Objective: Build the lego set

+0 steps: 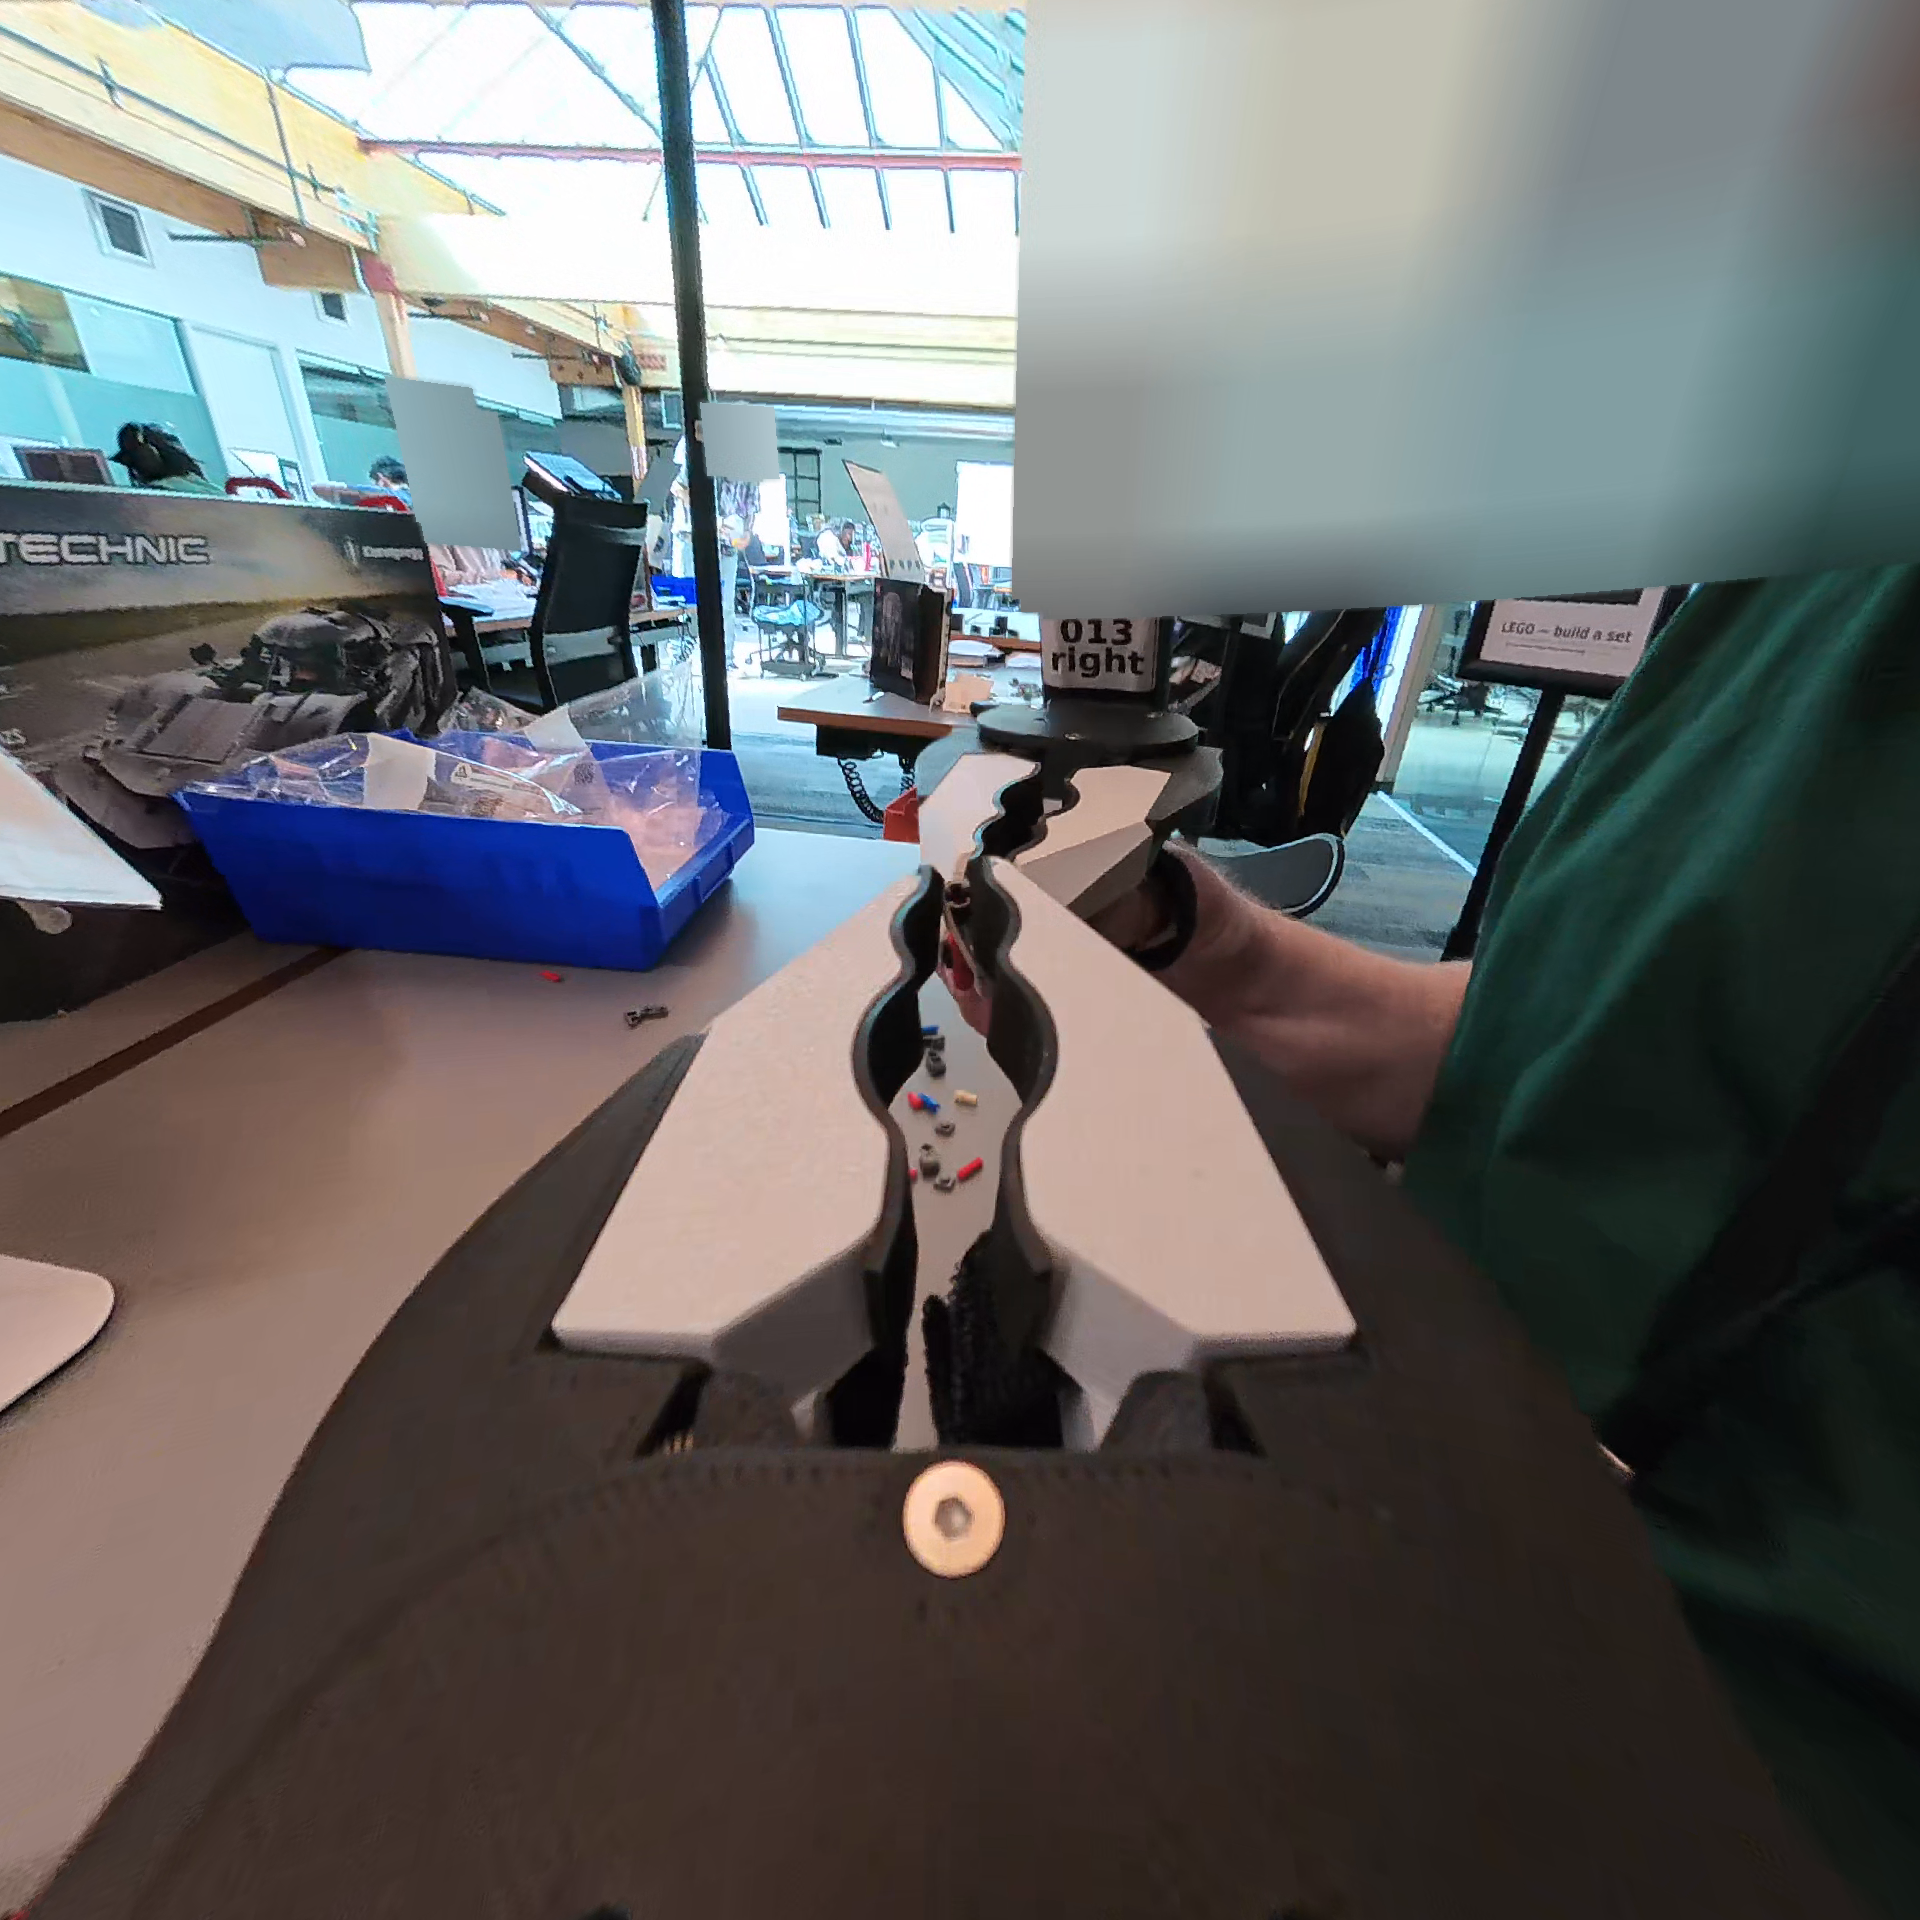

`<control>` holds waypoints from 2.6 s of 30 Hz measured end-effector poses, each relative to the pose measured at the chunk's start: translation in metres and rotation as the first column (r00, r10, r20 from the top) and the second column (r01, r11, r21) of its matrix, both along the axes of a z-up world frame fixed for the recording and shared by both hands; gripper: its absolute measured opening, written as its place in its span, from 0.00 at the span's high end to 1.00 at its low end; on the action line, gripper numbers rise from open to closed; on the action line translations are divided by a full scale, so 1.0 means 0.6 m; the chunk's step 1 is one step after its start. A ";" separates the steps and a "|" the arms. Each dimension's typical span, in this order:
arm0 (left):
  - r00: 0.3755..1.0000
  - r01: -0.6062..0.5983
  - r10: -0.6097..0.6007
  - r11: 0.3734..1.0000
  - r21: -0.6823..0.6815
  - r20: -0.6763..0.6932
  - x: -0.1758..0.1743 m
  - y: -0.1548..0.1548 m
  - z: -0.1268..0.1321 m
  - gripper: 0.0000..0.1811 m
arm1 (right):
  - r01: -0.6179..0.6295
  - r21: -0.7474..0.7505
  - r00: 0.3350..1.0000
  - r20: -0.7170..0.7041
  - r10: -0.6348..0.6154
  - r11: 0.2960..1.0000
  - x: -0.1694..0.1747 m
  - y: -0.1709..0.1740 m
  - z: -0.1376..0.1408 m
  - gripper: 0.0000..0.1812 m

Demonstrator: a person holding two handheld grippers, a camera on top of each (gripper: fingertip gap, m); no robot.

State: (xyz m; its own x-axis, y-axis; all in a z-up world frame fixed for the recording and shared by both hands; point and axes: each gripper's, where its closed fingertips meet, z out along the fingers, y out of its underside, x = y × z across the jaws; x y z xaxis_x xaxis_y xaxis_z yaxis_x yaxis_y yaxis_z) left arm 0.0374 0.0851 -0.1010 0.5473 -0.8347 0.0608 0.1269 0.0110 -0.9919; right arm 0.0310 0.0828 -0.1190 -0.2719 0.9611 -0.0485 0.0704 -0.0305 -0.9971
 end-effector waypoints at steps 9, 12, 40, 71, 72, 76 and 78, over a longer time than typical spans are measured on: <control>0.998 -0.028 0.030 0.999 -0.024 0.057 -0.002 0.002 0.004 0.98 | 0.028 -0.046 0.999 -0.026 -0.029 0.999 0.004 0.001 0.006 1.00; 0.997 -0.059 0.058 0.998 0.005 0.056 0.000 0.001 0.006 0.98 | 0.029 -0.097 0.999 -0.034 -0.032 0.995 0.004 0.000 0.006 1.00; 0.988 -0.093 0.098 0.995 0.048 -0.121 0.017 -0.020 -0.004 0.97 | -0.047 -0.315 0.995 -0.102 0.015 0.948 0.015 -0.018 0.002 0.97; 0.560 -0.081 0.528 0.802 0.592 -0.639 0.035 -0.013 -0.015 0.98 | -0.231 -0.705 0.973 -0.176 0.150 0.671 0.013 -0.014 0.012 0.84; 0.563 -0.082 0.526 0.803 0.591 -0.637 0.035 -0.013 -0.015 0.98 | -0.233 -0.703 0.973 -0.177 0.151 0.672 0.014 -0.014 0.013 0.84; 0.556 -0.082 0.534 0.798 0.597 -0.638 0.034 -0.012 -0.015 0.98 | -0.217 -0.685 0.976 -0.169 0.138 0.696 0.014 -0.012 0.012 0.85; 0.558 -0.088 0.535 0.799 0.595 -0.635 0.034 -0.010 -0.015 0.98 | -0.222 -0.675 0.975 -0.178 0.136 0.704 0.015 -0.012 0.014 0.86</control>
State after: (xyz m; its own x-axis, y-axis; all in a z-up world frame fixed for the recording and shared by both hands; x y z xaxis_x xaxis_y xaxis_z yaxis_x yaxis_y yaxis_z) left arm 0.0579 0.0790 -0.1098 0.4288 -0.3907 -0.8146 -0.7489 0.3505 -0.5623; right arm 0.0401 0.0756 -0.1104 -0.4798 0.6057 -0.6347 0.0417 -0.7069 -0.7061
